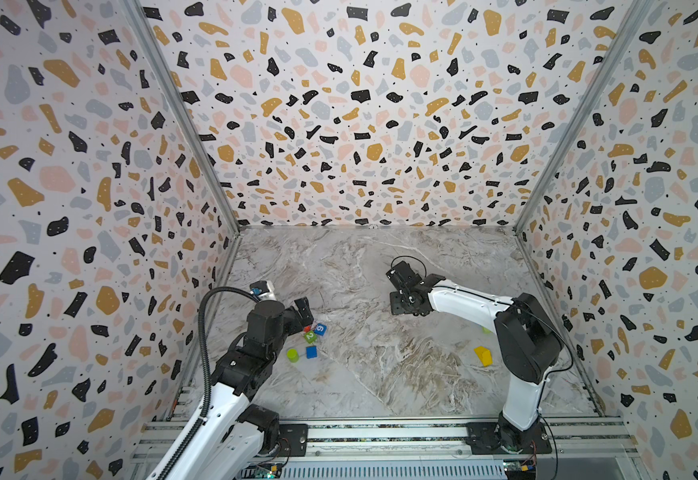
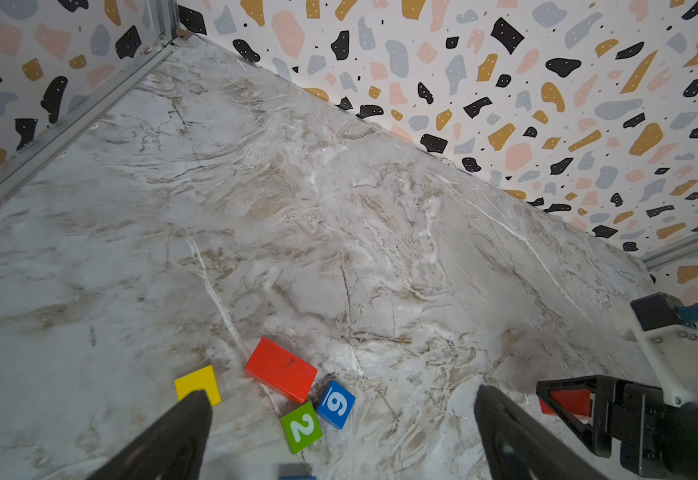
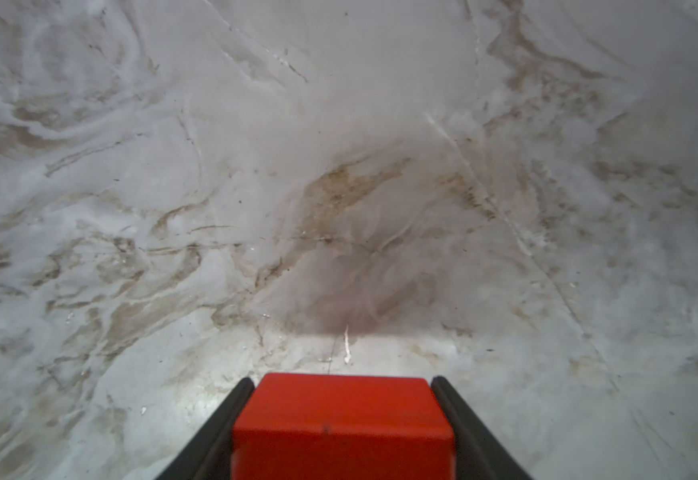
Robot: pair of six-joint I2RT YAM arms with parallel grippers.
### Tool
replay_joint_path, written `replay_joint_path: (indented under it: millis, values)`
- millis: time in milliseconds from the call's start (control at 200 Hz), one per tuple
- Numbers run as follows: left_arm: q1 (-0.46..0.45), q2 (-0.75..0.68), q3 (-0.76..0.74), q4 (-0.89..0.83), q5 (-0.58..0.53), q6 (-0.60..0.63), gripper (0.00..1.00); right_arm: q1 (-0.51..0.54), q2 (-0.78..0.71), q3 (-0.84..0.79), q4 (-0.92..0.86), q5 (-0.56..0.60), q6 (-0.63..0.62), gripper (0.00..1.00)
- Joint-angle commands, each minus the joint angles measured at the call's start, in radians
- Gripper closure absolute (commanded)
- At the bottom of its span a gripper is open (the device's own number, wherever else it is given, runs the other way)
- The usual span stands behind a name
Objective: Build the wood block tower
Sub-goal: 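Carry the red block toward the table center and release it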
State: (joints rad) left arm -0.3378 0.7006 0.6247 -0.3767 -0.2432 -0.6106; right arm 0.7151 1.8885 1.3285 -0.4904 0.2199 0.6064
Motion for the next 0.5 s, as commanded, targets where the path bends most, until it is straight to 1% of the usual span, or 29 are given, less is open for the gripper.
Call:
replay_joint_path:
  millis: [0,160,496]
  values:
    - [0.0,0.021,0.008,0.0,-0.014,-0.013,0.0,0.02,0.025,0.059,-0.046,-0.001,0.069,0.51]
    - [0.001,0.047,0.027,-0.022,-0.019,-0.011,0.0,0.038,0.079,0.095,-0.058,-0.005,0.11,0.5]
    - [0.0,0.028,0.016,-0.008,-0.001,-0.011,0.0,0.049,0.146,0.13,-0.051,-0.004,0.146,0.5]
